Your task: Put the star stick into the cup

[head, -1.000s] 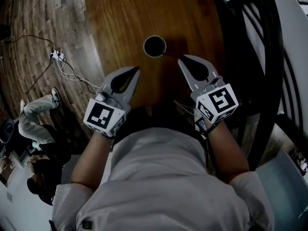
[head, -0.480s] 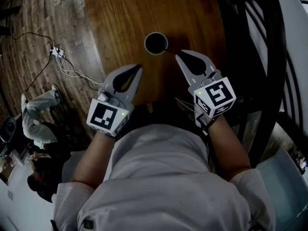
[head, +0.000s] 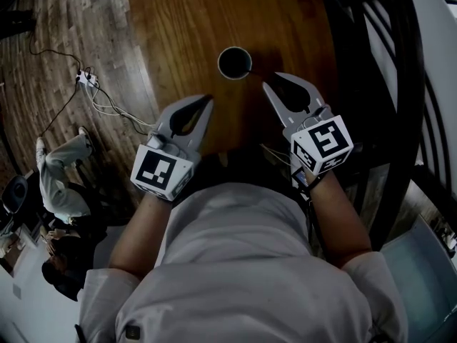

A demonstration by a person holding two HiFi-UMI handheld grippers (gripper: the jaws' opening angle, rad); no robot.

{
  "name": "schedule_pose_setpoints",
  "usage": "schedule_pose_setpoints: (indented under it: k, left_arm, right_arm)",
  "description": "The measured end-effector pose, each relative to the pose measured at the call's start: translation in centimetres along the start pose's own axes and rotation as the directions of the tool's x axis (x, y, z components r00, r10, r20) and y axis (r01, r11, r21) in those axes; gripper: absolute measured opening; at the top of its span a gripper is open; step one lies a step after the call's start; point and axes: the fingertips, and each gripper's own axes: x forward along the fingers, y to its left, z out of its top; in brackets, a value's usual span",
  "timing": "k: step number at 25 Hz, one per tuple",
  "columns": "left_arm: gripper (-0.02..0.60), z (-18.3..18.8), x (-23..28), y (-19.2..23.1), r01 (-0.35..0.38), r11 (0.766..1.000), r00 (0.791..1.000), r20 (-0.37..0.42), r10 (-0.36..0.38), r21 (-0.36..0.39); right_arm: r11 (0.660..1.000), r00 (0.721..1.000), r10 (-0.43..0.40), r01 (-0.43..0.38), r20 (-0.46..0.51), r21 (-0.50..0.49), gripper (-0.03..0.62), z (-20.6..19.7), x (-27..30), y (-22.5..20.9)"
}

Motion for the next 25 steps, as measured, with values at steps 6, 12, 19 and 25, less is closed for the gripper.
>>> schedule_pose_setpoints:
  k: [6, 12, 19, 25]
  left_arm:
    - [0.003, 0.2, -0.6, 0.1, 0.041, 0.999, 0.999, 0.025, -0.042, 0.023]
    - [0.003, 1.6, -1.4, -0.4, 0.065, 0.995, 0.997, 0.038, -0.068, 0.070]
    - [0.003, 5.2, -3.0, -2.2, 0.104, 0.983, 0.988, 0.100, -0.119, 0.150]
    - [0.003, 9.1, -4.6, -4.3, 0.137, 0.961, 0.972, 0.154, -0.177, 0.241]
  right_arm:
    - [0.999, 0.998, -0.046, 0.046, 0.034, -0.002, 0.084, 0.0, -0.7, 0.1]
    - [0.995, 0.992, -0.100, 0.100, 0.071, 0.000, 0.086, 1.3, -2.5, 0.2]
    - [0.987, 0.977, -0.156, 0.162, 0.145, -0.024, 0.086, 3.9, -5.4, 1.8]
    - [0.981, 0.960, -0.182, 0.192, 0.211, -0.030, 0.084, 6.5, -8.3, 3.9]
